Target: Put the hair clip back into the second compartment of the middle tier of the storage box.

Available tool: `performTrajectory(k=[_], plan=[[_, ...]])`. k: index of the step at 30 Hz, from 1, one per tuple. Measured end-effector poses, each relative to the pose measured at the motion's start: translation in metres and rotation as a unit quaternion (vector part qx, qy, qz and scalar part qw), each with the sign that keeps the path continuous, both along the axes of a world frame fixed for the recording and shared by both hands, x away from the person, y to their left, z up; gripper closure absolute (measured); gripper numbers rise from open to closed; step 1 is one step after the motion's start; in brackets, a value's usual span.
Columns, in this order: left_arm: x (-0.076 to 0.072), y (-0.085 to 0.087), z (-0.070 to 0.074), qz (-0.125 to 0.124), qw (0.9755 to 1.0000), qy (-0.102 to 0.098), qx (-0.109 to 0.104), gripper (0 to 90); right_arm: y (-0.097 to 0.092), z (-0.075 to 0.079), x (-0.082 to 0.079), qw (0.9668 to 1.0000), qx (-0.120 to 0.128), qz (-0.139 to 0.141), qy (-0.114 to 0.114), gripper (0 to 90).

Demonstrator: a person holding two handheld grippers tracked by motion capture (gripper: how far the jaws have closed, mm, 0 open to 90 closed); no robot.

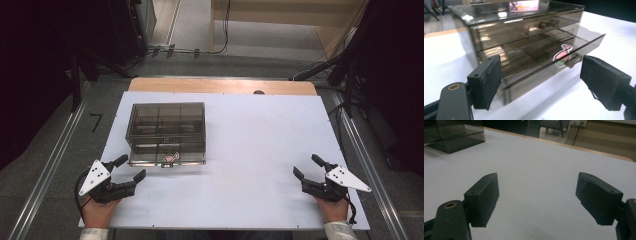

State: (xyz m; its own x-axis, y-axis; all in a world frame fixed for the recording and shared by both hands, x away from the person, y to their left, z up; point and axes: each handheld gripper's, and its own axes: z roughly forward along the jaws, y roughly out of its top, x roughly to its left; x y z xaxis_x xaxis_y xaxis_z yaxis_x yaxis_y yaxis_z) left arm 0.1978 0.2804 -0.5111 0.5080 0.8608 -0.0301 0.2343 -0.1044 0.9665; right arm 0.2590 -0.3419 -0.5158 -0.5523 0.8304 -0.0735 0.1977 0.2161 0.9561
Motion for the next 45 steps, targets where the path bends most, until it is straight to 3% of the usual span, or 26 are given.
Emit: performTrajectory(k=[3, 12, 20, 45], plan=[[-0.001, 0.006, -0.002, 0.015, 0.9999, 0.0, -0.001, 15.3, 0.0, 0.0, 0.0, 1.0, 0.0, -0.001, -0.001, 15.9], [0.0, 0.008, -0.004, 0.026, 0.9997, 0.001, 0.004, 13.6, -0.001, 0.0, 0.001, 1.0, 0.002, -0.001, 0.0, 14.7], [0.002, 0.013, -0.008, 0.036, 0.9993, 0.006, -0.005, 9.7, -0.001, 0.0, 0.001, 1.0, 0.001, 0.0, -0.001, 14.7], [0.003, 0.014, -0.009, 0.036, 0.9992, 0.015, -0.012, 8.6, -0.001, 0.0, 0.0, 1.0, 0.002, -0.001, -0.001, 14.7]])
